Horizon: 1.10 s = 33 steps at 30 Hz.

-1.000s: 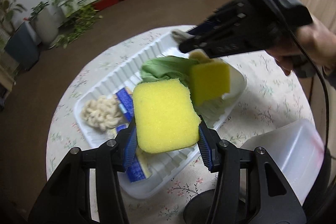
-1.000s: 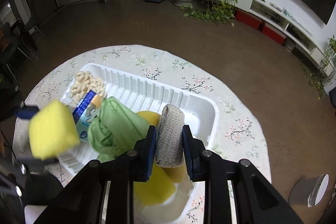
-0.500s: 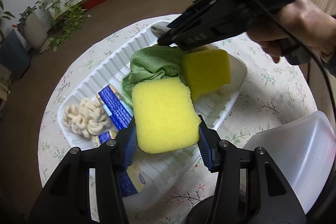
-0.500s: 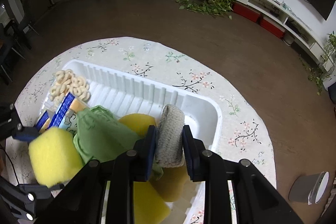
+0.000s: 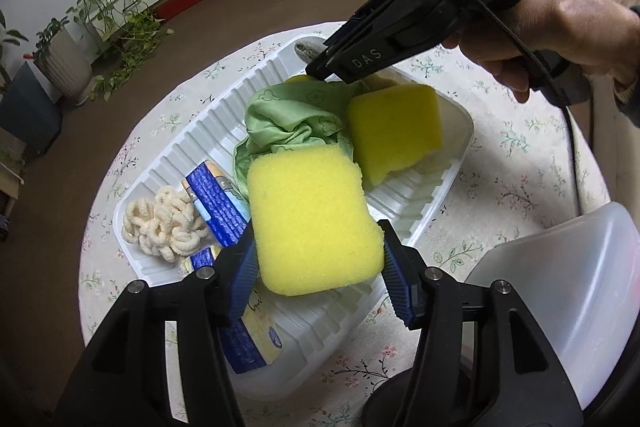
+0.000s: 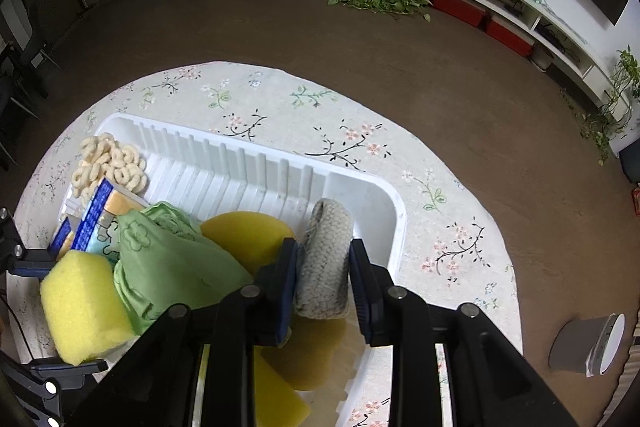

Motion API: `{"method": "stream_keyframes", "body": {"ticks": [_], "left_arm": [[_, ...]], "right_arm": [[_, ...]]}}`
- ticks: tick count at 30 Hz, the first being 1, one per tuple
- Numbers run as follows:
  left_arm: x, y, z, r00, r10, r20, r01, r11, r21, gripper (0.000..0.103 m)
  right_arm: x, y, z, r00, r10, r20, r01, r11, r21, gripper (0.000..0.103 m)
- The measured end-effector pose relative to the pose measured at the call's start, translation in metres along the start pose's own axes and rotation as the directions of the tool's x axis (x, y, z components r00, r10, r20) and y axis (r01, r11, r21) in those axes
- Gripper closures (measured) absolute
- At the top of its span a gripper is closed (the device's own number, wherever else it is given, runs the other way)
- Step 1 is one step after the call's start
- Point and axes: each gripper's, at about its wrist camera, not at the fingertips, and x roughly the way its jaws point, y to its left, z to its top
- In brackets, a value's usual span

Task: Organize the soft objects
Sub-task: 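Carry the yellow sponge and knitted cloth into the white tray and open both tools, then withdraw both open tools from the tray back over the table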

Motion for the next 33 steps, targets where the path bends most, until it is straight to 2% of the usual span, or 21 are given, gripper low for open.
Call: {"method": "stream_keyframes", "body": {"ticks": [4,6,9,12,13,14,16,18,20,23,27,29,33], "left_arm": [[0.000,-0.001,0.000,1.000,0.004,-0.001,-0.004,1.000,-0.003,0.044],[0.000,0.000,-0.001,1.000,0.009,-0.003,-0.009,1.000,-0.011,0.035],[0.000,0.001,-0.003,1.000,0.016,-0.005,-0.016,1.000,-0.016,0.033],[-0.003,0.005,-0.005,1.000,0.023,0.003,-0.023,0.999,-0.034,0.032],[-0.005,0.007,-0.005,1.000,0.022,0.007,-0.022,0.999,-0.040,0.031],[-0.006,0.007,-0.005,1.000,0.024,0.011,-0.023,0.999,-0.044,0.027],[-0.008,0.009,-0.005,1.000,0.027,0.017,-0.026,0.998,-0.052,0.020],[-0.010,0.010,-0.005,0.999,0.032,0.022,-0.031,0.998,-0.059,0.007],[-0.014,0.011,-0.005,0.998,0.041,0.038,-0.039,0.997,-0.071,0.000],[-0.021,0.017,-0.005,0.998,0.041,0.053,-0.036,0.994,-0.101,0.000],[-0.027,0.021,-0.006,0.996,0.063,0.058,-0.056,0.992,-0.117,0.000],[-0.032,0.020,-0.007,0.995,0.070,0.068,-0.061,0.990,-0.124,0.000],[-0.048,0.024,-0.010,0.989,0.108,0.099,-0.092,0.983,-0.158,0.000]], "right_arm": [[0.002,-0.005,-0.001,1.000,-0.001,-0.002,0.002,1.000,0.022,0.073],[0.002,-0.008,-0.002,1.000,0.002,0.002,-0.002,0.999,0.038,0.069],[-0.001,-0.011,-0.002,1.000,0.016,0.012,-0.016,0.999,0.050,0.063],[-0.005,-0.009,-0.002,1.000,0.014,0.020,-0.015,0.998,0.057,0.049],[-0.005,-0.008,-0.002,1.000,0.006,0.020,-0.008,0.998,0.063,0.037],[-0.006,-0.009,-0.002,1.000,0.005,0.022,-0.006,0.998,0.070,0.030],[-0.008,-0.010,-0.004,1.000,0.005,0.024,-0.006,0.997,0.071,0.028],[-0.009,-0.014,-0.005,1.000,-0.001,0.026,-0.001,0.998,0.070,0.023],[-0.012,-0.015,-0.008,0.999,-0.004,0.036,0.001,0.997,0.072,0.017],[-0.020,-0.017,-0.010,0.998,-0.006,0.057,0.002,0.997,0.077,0.008],[-0.030,-0.019,-0.011,0.997,-0.013,0.079,0.007,0.997,0.082,0.005],[-0.036,-0.019,-0.012,0.996,-0.011,0.091,0.004,0.996,0.086,0.000],[-0.050,-0.015,-0.015,0.994,-0.011,0.108,0.002,0.997,0.082,0.000]]}}
